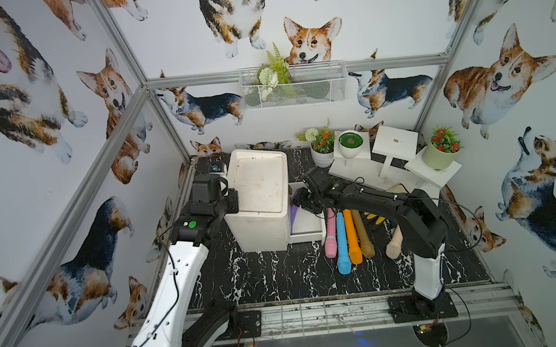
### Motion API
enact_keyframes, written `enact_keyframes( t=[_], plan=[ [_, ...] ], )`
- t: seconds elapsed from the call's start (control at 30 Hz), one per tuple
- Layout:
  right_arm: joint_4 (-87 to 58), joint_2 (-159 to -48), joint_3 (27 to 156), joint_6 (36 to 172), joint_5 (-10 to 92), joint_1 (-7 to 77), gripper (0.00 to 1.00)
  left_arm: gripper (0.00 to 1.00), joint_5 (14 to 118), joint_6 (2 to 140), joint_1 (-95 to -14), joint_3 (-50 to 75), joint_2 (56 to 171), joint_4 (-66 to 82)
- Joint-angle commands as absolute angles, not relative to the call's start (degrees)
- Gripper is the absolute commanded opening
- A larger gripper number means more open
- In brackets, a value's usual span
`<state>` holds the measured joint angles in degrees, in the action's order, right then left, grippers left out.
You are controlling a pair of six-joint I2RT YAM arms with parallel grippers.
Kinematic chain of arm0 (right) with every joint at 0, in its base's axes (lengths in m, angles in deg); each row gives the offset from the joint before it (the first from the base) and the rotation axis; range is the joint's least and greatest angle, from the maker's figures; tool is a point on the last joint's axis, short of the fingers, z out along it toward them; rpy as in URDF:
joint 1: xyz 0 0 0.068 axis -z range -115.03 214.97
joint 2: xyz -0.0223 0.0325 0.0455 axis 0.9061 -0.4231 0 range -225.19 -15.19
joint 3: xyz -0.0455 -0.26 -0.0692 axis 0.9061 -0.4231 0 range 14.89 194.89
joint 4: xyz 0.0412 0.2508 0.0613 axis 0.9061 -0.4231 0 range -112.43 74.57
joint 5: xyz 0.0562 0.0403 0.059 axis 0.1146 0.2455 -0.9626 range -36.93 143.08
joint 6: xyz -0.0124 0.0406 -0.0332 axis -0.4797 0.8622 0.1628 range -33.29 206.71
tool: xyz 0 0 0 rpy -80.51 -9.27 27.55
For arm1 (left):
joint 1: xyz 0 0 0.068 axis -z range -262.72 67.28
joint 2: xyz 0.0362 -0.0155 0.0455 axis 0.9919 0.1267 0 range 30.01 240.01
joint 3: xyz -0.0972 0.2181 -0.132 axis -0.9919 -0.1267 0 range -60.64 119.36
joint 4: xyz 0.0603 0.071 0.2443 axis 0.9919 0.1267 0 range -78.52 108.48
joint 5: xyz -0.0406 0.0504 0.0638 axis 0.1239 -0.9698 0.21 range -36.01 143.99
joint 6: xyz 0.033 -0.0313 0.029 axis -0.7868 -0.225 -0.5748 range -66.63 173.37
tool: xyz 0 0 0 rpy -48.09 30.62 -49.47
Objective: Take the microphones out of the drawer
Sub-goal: Pick up the microphone from the drawer.
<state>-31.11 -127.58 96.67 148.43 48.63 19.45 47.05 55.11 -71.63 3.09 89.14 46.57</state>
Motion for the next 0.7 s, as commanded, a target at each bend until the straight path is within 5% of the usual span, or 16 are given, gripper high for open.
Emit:
enact_keyframes(
  t=[0.0, 0.67],
  plan=[
    [-29.50, -130.10, 98.43, 151.02, 50.36, 19.09, 0.56, 0.00, 48.88, 52.98, -71.60, 3.13, 88.90, 44.55],
    [-30.02, -139.31, 102.58, 156.47, 52.35, 17.34, 0.55, 0.00, 48.76, 53.01, -71.55, 1.95, 88.11, 44.40]
  ],
)
